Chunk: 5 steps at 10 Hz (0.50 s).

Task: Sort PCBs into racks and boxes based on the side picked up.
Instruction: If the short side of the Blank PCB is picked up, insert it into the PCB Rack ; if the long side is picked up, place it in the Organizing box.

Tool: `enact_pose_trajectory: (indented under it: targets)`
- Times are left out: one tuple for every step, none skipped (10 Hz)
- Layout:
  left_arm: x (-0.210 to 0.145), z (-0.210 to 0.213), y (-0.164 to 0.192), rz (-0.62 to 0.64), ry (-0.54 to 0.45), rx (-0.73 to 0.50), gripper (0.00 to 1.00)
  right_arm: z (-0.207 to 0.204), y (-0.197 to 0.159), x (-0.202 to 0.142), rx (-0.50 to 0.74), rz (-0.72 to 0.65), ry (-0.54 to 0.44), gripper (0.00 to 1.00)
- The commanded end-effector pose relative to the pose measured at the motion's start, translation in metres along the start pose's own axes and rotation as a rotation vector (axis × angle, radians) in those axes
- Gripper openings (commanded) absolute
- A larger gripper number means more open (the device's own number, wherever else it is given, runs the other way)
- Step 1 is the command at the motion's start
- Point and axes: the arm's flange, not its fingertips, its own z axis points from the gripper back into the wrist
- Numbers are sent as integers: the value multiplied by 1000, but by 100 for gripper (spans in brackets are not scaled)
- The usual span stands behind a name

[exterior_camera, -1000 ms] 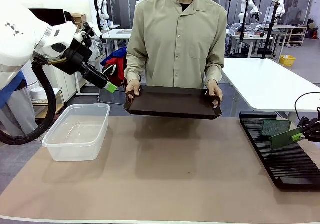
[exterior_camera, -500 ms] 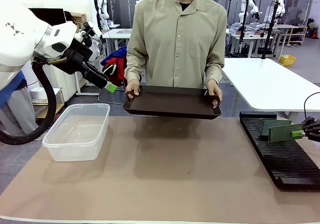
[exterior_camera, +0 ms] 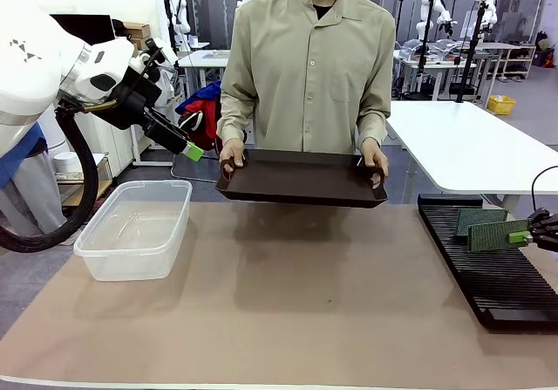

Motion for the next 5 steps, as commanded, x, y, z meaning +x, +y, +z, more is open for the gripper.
enact_pose_trajectory:
  targets:
    - [-2,-1,0,-3,4,-5,100,0,0,0,-1,1,2,2]
    - [-2,-1,0,-3,4,-5,100,-1,-12,-9,7,-23,24,2]
    - [-2,-1,0,-3,4,-5,100,-3,-15,-15,15,-32,24,2]
    - [-2,-1,0,-3,4,-5,100,-3,-15,-18,4,-25,27,2]
    - [-2,-1,0,-3,4,-5,100,-3,-17,-20,16,-34,29,2]
